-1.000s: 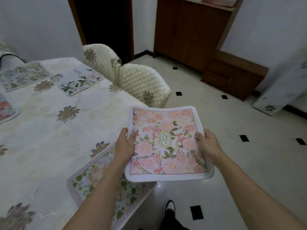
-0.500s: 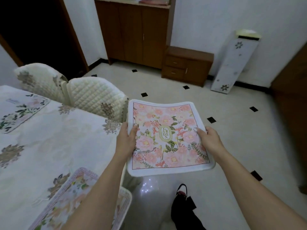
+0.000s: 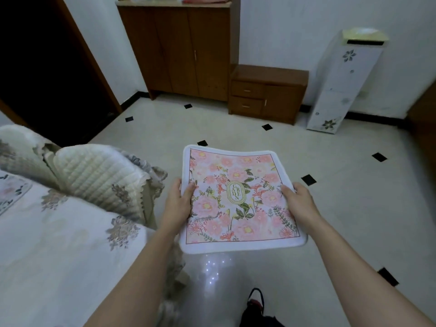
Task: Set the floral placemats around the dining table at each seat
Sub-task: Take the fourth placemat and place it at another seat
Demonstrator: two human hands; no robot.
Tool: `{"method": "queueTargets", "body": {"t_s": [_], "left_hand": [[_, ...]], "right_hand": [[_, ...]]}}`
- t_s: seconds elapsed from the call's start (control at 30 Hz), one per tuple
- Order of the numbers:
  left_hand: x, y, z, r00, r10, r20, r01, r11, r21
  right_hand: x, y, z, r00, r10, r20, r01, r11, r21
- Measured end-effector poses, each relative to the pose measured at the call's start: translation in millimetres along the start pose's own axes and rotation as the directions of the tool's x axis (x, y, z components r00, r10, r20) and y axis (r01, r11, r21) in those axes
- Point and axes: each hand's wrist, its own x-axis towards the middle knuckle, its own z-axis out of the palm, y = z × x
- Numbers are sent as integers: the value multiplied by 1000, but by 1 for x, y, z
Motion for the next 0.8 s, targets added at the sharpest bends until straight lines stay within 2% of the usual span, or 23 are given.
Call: {"method": "queueTargets", "body": {"t_s": [0.17,0.37,0.8], "left_hand": [[57,26,35,999,-6,-53,5,1000,-26],[101,34,37,991,-61,-122,50,994,-92],[240,19,0,958,-135,-252,90,979,-181]], "right_hand": [[77,-31,-16,998,-31,48,33,999,-25],[139,-69,-4,986,-74,148,85,994,-66],[279,-158,101,952,-134,276,169,980,-108]]}}
